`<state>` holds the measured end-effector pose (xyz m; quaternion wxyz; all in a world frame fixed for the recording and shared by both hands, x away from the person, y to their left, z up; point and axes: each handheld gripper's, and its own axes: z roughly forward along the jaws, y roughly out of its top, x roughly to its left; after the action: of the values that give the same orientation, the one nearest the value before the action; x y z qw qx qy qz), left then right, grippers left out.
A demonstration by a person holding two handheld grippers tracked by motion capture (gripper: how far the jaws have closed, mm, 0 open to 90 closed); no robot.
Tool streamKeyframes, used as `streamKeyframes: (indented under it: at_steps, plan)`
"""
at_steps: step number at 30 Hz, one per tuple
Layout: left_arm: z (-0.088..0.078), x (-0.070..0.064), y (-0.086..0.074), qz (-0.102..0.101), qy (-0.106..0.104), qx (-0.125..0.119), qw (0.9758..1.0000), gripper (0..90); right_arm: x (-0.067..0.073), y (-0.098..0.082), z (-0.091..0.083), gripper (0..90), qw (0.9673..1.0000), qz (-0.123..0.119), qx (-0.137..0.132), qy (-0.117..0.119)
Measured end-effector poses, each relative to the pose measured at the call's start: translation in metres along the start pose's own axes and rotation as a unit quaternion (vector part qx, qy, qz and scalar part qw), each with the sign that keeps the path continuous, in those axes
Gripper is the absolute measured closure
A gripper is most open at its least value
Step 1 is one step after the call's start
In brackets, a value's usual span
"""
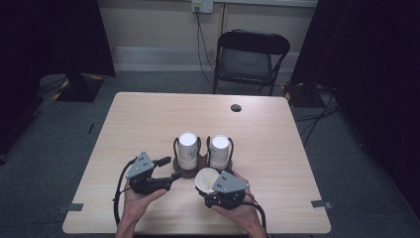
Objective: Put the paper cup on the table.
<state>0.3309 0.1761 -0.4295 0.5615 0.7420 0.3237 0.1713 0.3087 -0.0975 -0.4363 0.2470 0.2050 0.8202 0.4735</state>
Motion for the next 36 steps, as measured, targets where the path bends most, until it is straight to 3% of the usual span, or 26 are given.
streamKeyframes:
  at_steps: [2,7,9,12,19,23,25,27,31,34,36]
  plan:
    - [-0.001,0.003,-0.004,-0.012,0.017,0.000,0.9998,33.8,-0.003,-0.002,-0.002,29.4,0.9999,0.014,-0.004,0.004]
    - [-0.003,0.007,-0.008,-0.015,0.038,0.001,0.9992,28.8,-0.009,-0.005,-0.007,29.4,0.9993,0.037,-0.009,0.001]
    - [-0.006,0.010,-0.012,-0.018,0.057,0.003,0.9982,28.1,-0.011,-0.006,-0.008,29.4,0.9989,0.047,-0.007,0.004]
    - [-0.008,0.013,-0.014,-0.026,0.064,-0.001,0.9976,25.6,-0.013,-0.007,-0.008,29.4,0.9982,0.058,-0.011,0.004]
    - [-0.013,0.020,-0.023,-0.019,0.074,-0.021,0.9969,18.3,-0.020,-0.013,-0.016,29.6,0.9969,0.076,-0.021,-0.008]
    - [-0.013,0.024,-0.030,-0.026,0.094,-0.018,0.9951,17.1,-0.025,-0.015,-0.022,29.7,0.9961,0.083,-0.025,-0.016]
    - [-0.013,0.026,-0.035,-0.029,0.092,-0.015,0.9952,17.0,-0.028,-0.017,-0.024,29.8,0.9955,0.087,-0.030,-0.022]
    - [-0.012,0.027,-0.039,-0.040,0.100,-0.004,0.9942,18.0,-0.031,-0.018,-0.027,30.1,0.9952,0.090,-0.027,-0.027]
    - [-0.012,0.028,-0.049,-0.038,0.109,-0.007,0.9933,19.0,-0.036,-0.021,-0.034,30.1,0.9938,0.101,-0.033,-0.034]
    - [-0.014,0.026,-0.055,-0.032,0.136,-0.016,0.9901,16.7,-0.041,-0.023,-0.039,30.3,0.9927,0.106,-0.035,-0.045]
    - [-0.014,0.026,-0.059,-0.039,0.140,-0.020,0.9892,15.7,-0.045,-0.025,-0.043,30.5,0.9914,0.113,-0.037,-0.055]
